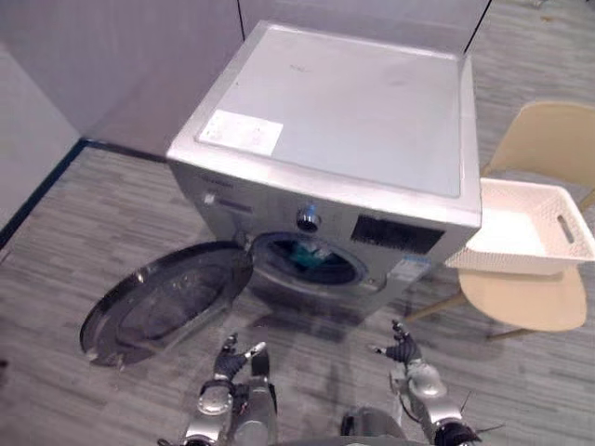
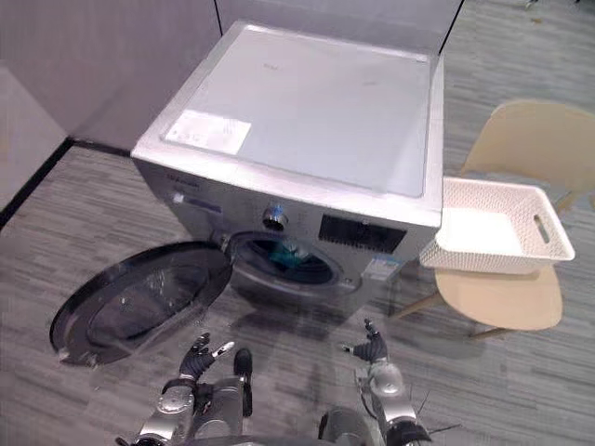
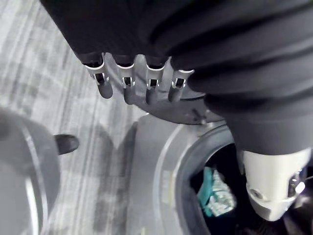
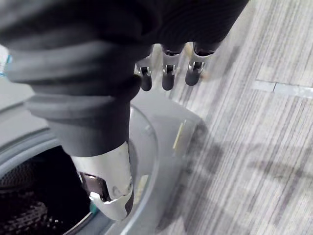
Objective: Pick up the laundry basket with both hands and put the clothes into the washing machine.
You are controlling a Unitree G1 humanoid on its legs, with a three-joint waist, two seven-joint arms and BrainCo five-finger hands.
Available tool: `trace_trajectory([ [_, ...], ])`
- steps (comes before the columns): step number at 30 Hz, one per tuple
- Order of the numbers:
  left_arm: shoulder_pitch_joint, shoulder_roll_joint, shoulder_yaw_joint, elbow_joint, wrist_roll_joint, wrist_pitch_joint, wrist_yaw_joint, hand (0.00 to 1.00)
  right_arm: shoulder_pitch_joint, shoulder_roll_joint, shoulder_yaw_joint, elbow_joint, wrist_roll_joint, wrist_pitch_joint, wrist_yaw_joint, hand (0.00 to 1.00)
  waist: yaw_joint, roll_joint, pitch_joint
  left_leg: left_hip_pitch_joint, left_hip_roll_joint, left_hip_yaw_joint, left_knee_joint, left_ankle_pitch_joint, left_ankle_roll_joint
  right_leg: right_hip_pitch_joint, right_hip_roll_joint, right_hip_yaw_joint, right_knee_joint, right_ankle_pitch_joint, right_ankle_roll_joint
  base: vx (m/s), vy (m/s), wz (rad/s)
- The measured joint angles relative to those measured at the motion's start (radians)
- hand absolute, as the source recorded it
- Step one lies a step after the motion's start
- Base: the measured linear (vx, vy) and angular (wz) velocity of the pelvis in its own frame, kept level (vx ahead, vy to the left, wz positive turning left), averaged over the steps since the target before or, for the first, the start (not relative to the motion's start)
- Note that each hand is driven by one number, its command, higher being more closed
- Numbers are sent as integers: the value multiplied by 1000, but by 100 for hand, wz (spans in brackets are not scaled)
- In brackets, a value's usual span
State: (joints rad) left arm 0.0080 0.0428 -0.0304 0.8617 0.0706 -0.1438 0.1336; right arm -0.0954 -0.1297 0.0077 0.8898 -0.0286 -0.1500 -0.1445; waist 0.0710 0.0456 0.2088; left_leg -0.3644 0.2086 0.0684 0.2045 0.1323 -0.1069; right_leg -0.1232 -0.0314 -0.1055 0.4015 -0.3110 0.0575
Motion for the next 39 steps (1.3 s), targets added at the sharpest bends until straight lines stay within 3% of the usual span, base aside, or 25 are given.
trace_trajectory([
  [1, 17, -9, -14, 0, 0, 1, -1, 0, 7, -3, -1, 13, 0, 4, -10, 0, -1, 21, -1, 24, 21, -16, -60, 7, -32, 5, 18, -16, -21, 29, -21, -393, -96, 23],
  [3, 24, -7, -19, 2, 1, 2, -3, 0, 42, 0, -21, 13, 0, 3, -11, 0, -9, 0, 0, 59, 5, -15, -139, -45, -70, 11, 2, -39, -49, 53, -37, -342, -68, 42],
  [4, 21, 0, -19, -5, 2, 1, -3, 0, 71, 6, -51, 15, 0, 3, -15, 0, -15, -42, -2, 51, -42, -19, -90, -45, -58, -21, -45, -46, -59, 65, -57, -339, -34, 47],
  [6, 20, 5, -19, -8, 2, 0, -3, 0, 85, -7, -72, 21, 0, 4, -21, 0, -33, -56, -5, 26, -96, -21, 46, -76, -25, -44, -85, -54, -83, 83, -51, -208, 36, 13],
  [7, 26, 5, -27, -8, 2, 0, -2, 0, 103, -22, -72, 23, 0, 4, -23, 0, -34, -46, -6, 48, -104, -10, 169, -129, 12, -63, -96, -51, -112, 138, -44, -145, 129, -15],
  [9, 28, 9, -51, -7, 3, 1, -2, 0, 124, -21, -72, 40, 0, 6, -23, 0, -36, -28, -12, 100, -90, 1, 212, -244, 28, -71, -96, -53, -116, 157, -28, -116, 163, -9],
  [10, 26, 8, -68, -7, 10, 1, -1, 0, 144, -14, -79, 47, -1, 8, -22, 0, -45, -10, -22, 153, -82, 17, 159, -284, 26, -65, -95, -60, -122, 168, -9, -65, 167, 18],
  [11, 19, 16, -85, -6, 13, 2, -1, 0, 153, 2, -93, 51, -2, 8, -16, 0, -61, -8, -27, 189, -94, 17, 70, -281, 44, -44, -100, -71, -156, 191, 13, -64, 168, 26],
  [13, 5, 32, -111, -27, 21, 4, 1, 0, 177, 36, -94, 49, -2, 9, -5, 0, -63, -40, -56, 208, -132, 14, -18, -226, 55, -28, -119, -85, -227, 242, 38, -42, 137, 25],
  [15, -11, 42, -140, -93, 22, 4, 5, 0, 191, 46, -94, 47, 0, 8, -5, 0, -72, -48, -63, 240, -168, -3, -102, -177, 72, 8, -144, -105, -293, 280, 55, -10, 165, 39],
  [19, -47, 55, -162, -252, 28, 2, 28, 0, 187, 49, -94, 46, 0, 5, -2, 0, -83, -39, -85, 291, -205, -15, -232, -108, 88, 37, -164, -124, -363, 320, 68, -9, 109, 17],
  [23, -115, 87, -118, -369, 28, -19, 52, 0, 206, 49, -94, 34, -1, 4, -2, 0, -91, -45, -92, 324, -207, -12, -256, -104, 89, 74, -160, -126, -398, 333, 70, 11, 10, -3],
  [25, -187, 132, -23, -390, -3, -40, 109, 0, 209, 44, -94, 20, -2, 2, -2, 0, -110, -49, -94, 332, -208, -10, -264, -103, 88, 86, -152, -125, -422, 345, 70, 26, -9, -10],
  [28, -260, 202, 75, -389, -33, -41, 175, 0, 218, 41, -94, 2, -4, 2, 0, 0, -113, -52, -96, 339, -202, 4, -272, -101, 86, 87, -141, -111, -439, 356, 64, 38, -20, -20],
  [31, -401, 346, 138, -328, -33, -40, 242, 0, 218, 28, -94, -12, -15, 1, 16, 0, -113, -64, -90, 332, -190, 16, -275, -102, 85, 83, -127, -108, -459, 364, 55, 42, -38, -10],
  [33, -463, 415, 161, -260, -29, -39, 248, 0, 205, 21, -94, -17, -21, -1, 16, 0, -113, -76, -84, 317, -184, 24, -274, -102, 85, 61, -120, -98, -460, 368, 50, 0, -35, -20],
  [36, -593, 590, 165, -103, -18, -27, 259, 0, 165, 6, -88, -47, -21, -4, 18, 0, -108, -114, -51, 230, -173, 54, -240, -102, 85, -28, -111, -54, -460, 398, 39, -44, -17, -33],
  [37, -660, 656, 165, -19, -9, -10, 256, 0, 149, 2, -88, -61, -20, -9, 18, 0, -111, -139, -18, 201, -171, 63, -216, -102, 85, -50, -110, -41, -462, 412, 35, -60, -6, -21],
  [39, -730, 705, 165, 56, 3, 9, 250, 0, 142, 2, -86, -76, -15, -17, 19, 0, -110, -163, 17, 165, -162, 72, -179, -111, 84, -71, -107, -27, -469, 436, 28, -92, -4, -19],
])
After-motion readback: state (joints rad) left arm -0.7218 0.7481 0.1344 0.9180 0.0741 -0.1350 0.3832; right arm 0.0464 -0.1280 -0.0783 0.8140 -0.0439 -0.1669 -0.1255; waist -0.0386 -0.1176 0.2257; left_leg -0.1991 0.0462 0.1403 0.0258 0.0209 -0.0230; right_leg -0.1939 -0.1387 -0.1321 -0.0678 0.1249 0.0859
